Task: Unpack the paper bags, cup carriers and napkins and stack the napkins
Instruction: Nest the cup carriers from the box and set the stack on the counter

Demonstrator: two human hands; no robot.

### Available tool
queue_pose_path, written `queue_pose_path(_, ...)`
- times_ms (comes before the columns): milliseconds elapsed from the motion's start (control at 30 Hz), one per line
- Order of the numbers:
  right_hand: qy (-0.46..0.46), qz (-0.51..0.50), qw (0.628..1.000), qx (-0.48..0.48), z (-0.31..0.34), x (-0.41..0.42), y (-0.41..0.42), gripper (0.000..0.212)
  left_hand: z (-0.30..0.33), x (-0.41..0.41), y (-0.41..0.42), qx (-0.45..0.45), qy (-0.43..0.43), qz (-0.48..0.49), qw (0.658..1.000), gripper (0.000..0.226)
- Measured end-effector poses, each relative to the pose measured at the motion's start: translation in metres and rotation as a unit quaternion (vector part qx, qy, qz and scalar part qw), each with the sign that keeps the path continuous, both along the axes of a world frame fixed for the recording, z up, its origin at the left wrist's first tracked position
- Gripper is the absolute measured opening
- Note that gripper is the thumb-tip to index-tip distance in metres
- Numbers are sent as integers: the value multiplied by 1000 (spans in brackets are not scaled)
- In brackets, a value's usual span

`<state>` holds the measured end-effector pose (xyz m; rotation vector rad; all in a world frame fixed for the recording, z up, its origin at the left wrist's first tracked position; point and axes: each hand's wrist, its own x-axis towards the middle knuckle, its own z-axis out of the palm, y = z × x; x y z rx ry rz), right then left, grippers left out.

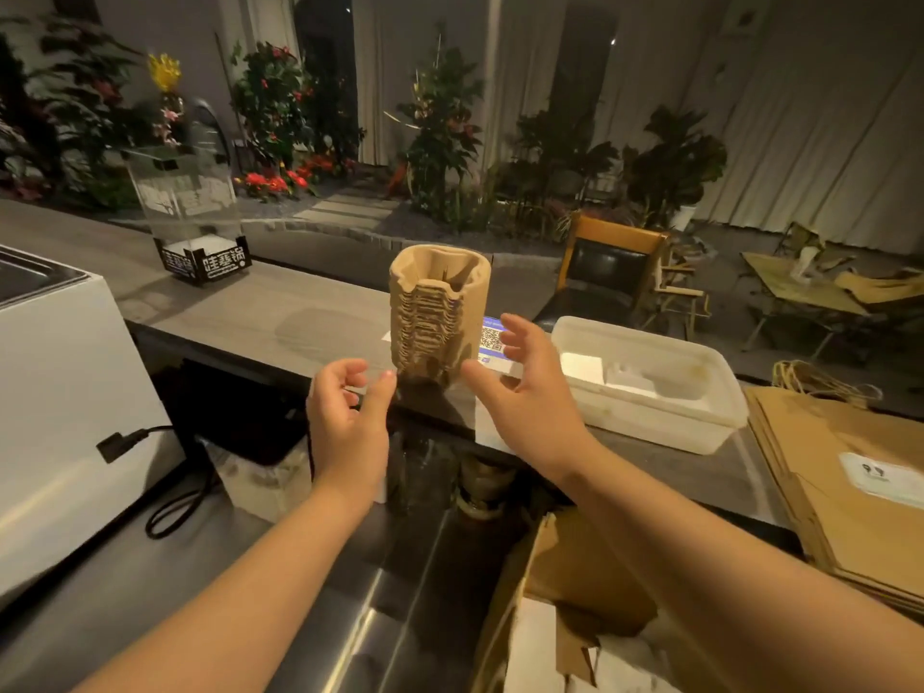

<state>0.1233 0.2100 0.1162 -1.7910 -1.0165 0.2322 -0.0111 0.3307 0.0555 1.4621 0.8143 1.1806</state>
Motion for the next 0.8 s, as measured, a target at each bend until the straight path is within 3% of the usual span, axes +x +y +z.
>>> queue_pose_path(133, -64, 16, 998, -13, -3, -16, -67, 35, -1, -6, -68, 53, -53, -70, 995, 10)
queue_pose_path(300, -70, 43, 995, -52, -14, -22, -153, 16, 3, 5, -138, 118, -27, -231, 965, 28)
queue_pose_path(367, -65, 33, 993, -88, -24, -19, -180, 12, -1, 14, -159, 105, 18, -282, 954, 26)
queue_pose_path(500, -29, -17, 985, -171, -50, -4, -232, 14, -18, 32, -194, 59, 193, -325, 924, 14)
queue_pose_path(567, -17, -49, 979, -195, -65, 8, -253, 13, -26, 44, -208, 13, 293, -351, 889, 9)
queue_pose_path(700, 52, -133, 951, -275, -100, 36, -289, 14, -52, 65, -228, -18, 487, -398, 777, 24)
queue_pose_path(800, 149, -151, 891, -401, -136, 58, -308, 51, -75, 77, -233, -45, 574, -413, 705, 53)
